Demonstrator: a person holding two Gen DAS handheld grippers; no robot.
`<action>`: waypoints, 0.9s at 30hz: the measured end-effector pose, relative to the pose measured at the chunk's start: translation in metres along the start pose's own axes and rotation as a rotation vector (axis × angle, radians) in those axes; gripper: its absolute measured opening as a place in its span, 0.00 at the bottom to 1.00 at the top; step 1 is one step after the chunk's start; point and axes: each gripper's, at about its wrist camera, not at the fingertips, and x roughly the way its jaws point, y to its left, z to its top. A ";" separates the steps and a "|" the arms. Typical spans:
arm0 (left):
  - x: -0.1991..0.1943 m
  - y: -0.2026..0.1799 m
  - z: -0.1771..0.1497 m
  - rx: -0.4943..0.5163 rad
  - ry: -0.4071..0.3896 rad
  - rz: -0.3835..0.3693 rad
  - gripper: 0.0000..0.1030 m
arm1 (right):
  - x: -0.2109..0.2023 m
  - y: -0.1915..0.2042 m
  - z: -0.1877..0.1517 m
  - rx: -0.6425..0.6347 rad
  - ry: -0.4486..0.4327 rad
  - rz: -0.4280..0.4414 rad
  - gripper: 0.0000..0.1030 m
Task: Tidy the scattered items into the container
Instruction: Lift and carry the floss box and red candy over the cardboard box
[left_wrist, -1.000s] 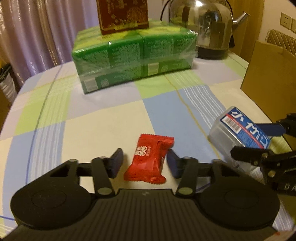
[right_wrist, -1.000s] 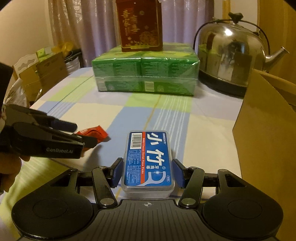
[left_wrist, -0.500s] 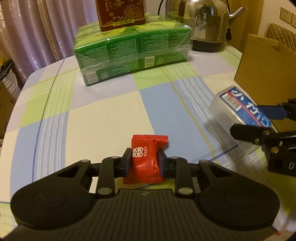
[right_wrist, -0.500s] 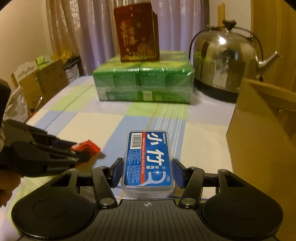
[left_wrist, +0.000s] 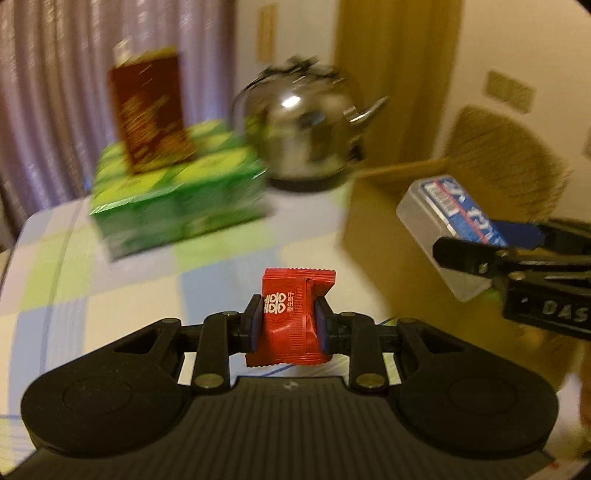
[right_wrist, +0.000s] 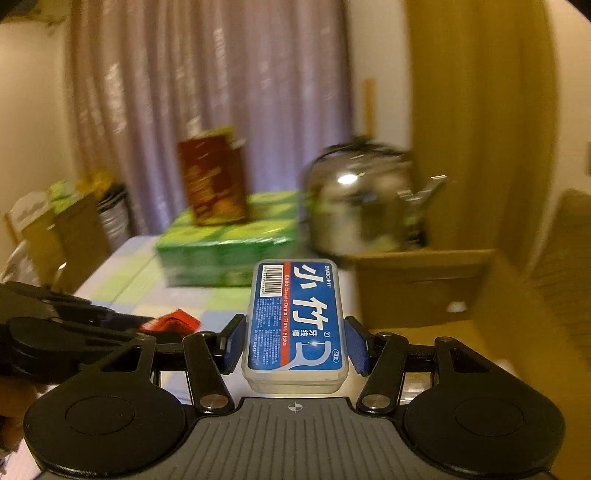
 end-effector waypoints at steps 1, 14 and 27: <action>-0.002 -0.013 0.007 0.007 -0.014 -0.028 0.23 | -0.008 -0.010 0.001 0.015 -0.007 -0.026 0.52; 0.008 -0.139 0.029 0.088 -0.039 -0.231 0.23 | -0.082 -0.121 -0.033 0.164 -0.006 -0.234 0.52; 0.030 -0.173 0.014 0.145 0.018 -0.247 0.23 | -0.082 -0.149 -0.046 0.224 0.035 -0.213 0.52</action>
